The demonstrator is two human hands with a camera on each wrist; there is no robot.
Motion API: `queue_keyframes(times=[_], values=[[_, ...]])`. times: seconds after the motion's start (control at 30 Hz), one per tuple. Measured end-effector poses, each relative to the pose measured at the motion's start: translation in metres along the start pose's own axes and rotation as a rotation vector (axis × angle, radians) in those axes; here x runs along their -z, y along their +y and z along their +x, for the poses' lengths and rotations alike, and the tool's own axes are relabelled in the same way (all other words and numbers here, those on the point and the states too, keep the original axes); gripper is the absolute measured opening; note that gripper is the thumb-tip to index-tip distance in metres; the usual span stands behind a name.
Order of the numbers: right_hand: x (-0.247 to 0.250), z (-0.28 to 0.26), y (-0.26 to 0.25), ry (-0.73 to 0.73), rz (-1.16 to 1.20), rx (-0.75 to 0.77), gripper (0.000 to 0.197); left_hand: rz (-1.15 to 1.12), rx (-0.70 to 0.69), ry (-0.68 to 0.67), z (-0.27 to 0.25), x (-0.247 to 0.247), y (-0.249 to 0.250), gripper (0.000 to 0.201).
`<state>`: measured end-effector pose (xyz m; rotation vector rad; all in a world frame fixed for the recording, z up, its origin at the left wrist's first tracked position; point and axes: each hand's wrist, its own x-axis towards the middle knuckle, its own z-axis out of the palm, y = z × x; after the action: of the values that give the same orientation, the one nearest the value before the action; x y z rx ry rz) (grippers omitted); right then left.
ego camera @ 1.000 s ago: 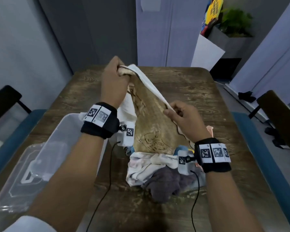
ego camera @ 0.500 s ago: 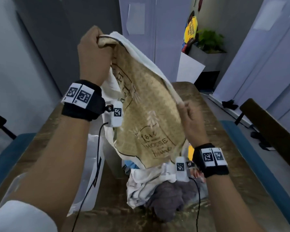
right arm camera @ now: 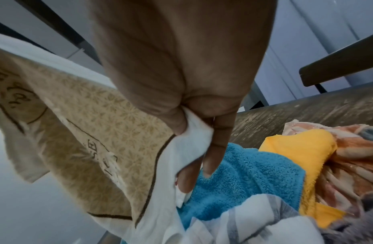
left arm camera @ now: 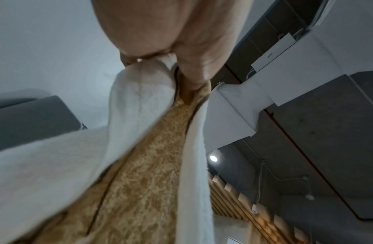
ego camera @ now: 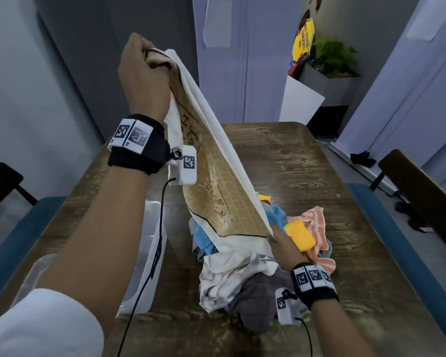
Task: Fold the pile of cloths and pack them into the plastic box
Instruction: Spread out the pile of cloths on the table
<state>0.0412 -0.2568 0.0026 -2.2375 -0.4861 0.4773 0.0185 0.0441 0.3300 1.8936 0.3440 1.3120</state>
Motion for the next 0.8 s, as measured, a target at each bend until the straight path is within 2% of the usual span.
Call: queue_keyframes(times=[0.13, 0.2, 0.3, 0.4, 0.43, 0.53, 0.63, 0.7, 0.8], values=[[0.006, 0.003, 0.005, 0.091, 0.069, -0.062, 0.014, -0.054, -0.037, 0.145, -0.001, 0.002, 0.006, 0.034], [0.009, 0.003, 0.004, 0.138, 0.102, -0.076, 0.012, -0.048, -0.043, 0.172, 0.005, 0.004, 0.006, 0.033], [0.013, 0.0, 0.005, 0.175, 0.018, -0.109, 0.014, -0.077, -0.009, 0.131, 0.007, 0.006, 0.012, 0.038], [0.009, 0.005, 0.024, 0.214, -0.06, -0.132, 0.037, -0.155, -0.005, 0.101, 0.001, 0.006, 0.015, 0.046], [0.007, 0.005, 0.032, 0.245, -0.09, -0.187, 0.038, -0.162, 0.011, 0.098, 0.0, 0.006, 0.013, 0.047], [0.01, -0.001, 0.039, 0.343, -0.092, -0.284, 0.019, -0.188, 0.036, 0.046, -0.005, 0.009, 0.008, 0.039], [0.028, -0.015, 0.025, 0.375, 0.004, -0.318, 0.017, -0.214, -0.002, -0.084, -0.012, 0.016, 0.002, 0.032], [0.046, -0.016, 0.017, 0.472, 0.136, -0.288, 0.021, -0.279, 0.004, -0.129, -0.016, 0.021, 0.0, 0.029], [0.076, -0.006, -0.003, 0.698, 0.341, -0.147, 0.026, -0.443, 0.044, 0.009, -0.008, 0.03, 0.007, 0.019]])
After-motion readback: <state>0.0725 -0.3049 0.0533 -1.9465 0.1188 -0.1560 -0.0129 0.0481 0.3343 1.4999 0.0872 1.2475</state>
